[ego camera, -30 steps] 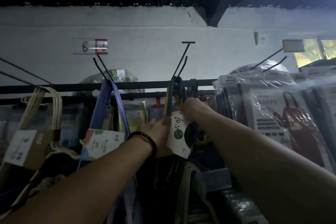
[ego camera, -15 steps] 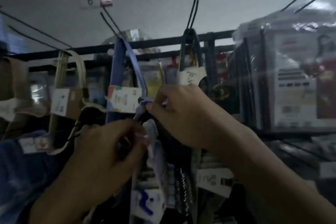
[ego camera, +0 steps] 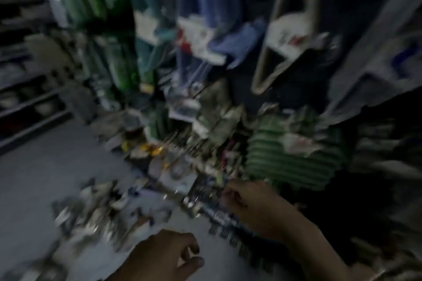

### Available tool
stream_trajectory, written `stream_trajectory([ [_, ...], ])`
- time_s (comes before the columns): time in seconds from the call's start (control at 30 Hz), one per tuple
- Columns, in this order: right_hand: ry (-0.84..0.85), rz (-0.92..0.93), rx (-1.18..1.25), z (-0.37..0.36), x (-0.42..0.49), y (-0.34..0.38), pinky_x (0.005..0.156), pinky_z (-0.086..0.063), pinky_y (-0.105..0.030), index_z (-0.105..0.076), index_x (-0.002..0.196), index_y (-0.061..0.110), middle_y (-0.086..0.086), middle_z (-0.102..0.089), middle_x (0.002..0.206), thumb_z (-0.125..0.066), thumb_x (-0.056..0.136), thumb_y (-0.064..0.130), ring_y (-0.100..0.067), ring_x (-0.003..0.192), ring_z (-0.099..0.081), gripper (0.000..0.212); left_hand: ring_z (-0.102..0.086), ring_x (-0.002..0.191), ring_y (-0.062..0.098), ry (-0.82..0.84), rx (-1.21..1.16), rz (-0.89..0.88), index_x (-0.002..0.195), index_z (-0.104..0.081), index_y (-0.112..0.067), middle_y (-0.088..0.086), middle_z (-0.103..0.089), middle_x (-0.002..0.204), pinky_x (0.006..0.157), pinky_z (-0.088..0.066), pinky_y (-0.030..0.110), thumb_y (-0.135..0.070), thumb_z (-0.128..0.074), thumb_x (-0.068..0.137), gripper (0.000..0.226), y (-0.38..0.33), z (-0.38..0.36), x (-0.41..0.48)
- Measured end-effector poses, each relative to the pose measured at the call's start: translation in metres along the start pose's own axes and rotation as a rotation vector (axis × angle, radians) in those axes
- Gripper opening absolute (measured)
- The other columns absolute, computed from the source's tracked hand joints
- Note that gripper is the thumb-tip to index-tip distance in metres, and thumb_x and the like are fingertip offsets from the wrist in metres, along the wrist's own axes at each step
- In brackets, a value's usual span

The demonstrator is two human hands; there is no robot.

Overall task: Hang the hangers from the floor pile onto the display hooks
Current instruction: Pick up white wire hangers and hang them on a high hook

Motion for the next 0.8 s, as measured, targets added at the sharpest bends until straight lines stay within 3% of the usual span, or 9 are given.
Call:
stream_trajectory([
  [0.1, 0.141, 0.024, 0.032, -0.107, 0.047, 0.043, 0.064, -0.039, -0.032, -0.056, 0.088, 0.025, 0.003, -0.055, 0.077, -0.047, 0.107, 0.046, -0.012, 0.069, -0.054, 0.030, -0.066, 0.097, -0.005, 0.051, -0.076, 0.108, 0.098, -0.057, -0.055, -0.024, -0.070, 0.108, 0.087, -0.054, 0.021, -0.076, -0.057, 0.090, 0.022, 0.087, -0.008, -0.033],
  [0.2, 0.274, 0.053, 0.019, -0.191, 0.088, 0.093, 0.066, -0.046, -0.022, -0.064, 0.092, 0.026, 0.009, -0.062, 0.079, -0.057, 0.102, 0.047, -0.001, 0.075, -0.060, 0.024, -0.065, 0.100, -0.001, -0.008, -0.140, 0.202, 0.108, -0.059, -0.054, -0.023, -0.069, 0.111, 0.092, -0.055, 0.029, -0.077, -0.053, 0.091, 0.029, 0.189, -0.008, -0.069],
  [0.33, 0.362, 0.105, -0.007, -0.263, 0.141, 0.160, 0.066, -0.046, -0.018, -0.069, 0.097, 0.022, 0.012, -0.065, 0.081, -0.062, 0.100, 0.041, 0.002, 0.075, -0.059, 0.021, -0.064, 0.095, 0.000, -0.115, -0.196, 0.345, 0.118, -0.058, -0.049, -0.024, -0.068, 0.105, 0.088, -0.055, 0.028, -0.073, -0.049, 0.094, 0.034, 0.299, -0.001, -0.110],
  [0.53, 0.575, 0.118, 0.008, -0.339, 0.222, 0.238, 0.074, -0.054, -0.029, -0.067, 0.094, 0.028, 0.008, -0.068, 0.088, -0.060, 0.099, 0.048, -0.006, 0.084, -0.065, 0.021, -0.066, 0.082, -0.005, -0.195, -0.365, 0.523, 0.117, -0.062, -0.050, -0.026, -0.069, 0.101, 0.081, -0.058, 0.023, -0.068, -0.052, 0.096, 0.030, 0.419, 0.016, -0.146],
  [0.8, 0.618, 0.153, -0.096, -0.388, 0.413, 0.282, 0.081, -0.056, -0.036, -0.065, 0.094, 0.030, 0.008, -0.069, 0.093, -0.059, 0.101, 0.044, -0.005, 0.085, -0.064, 0.017, -0.066, 0.085, -0.004, -0.161, -0.503, 0.650, 0.121, -0.065, -0.044, -0.022, -0.071, 0.107, 0.084, -0.059, 0.023, -0.064, -0.052, 0.099, 0.033, 0.548, 0.059, -0.083],
])
Point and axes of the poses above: each hand's wrist, its own x-axis towards the middle knuckle, its own z-axis out of the back of the hand, y = z × x, the point moved 9 cm from there along x, towards the middle knuckle
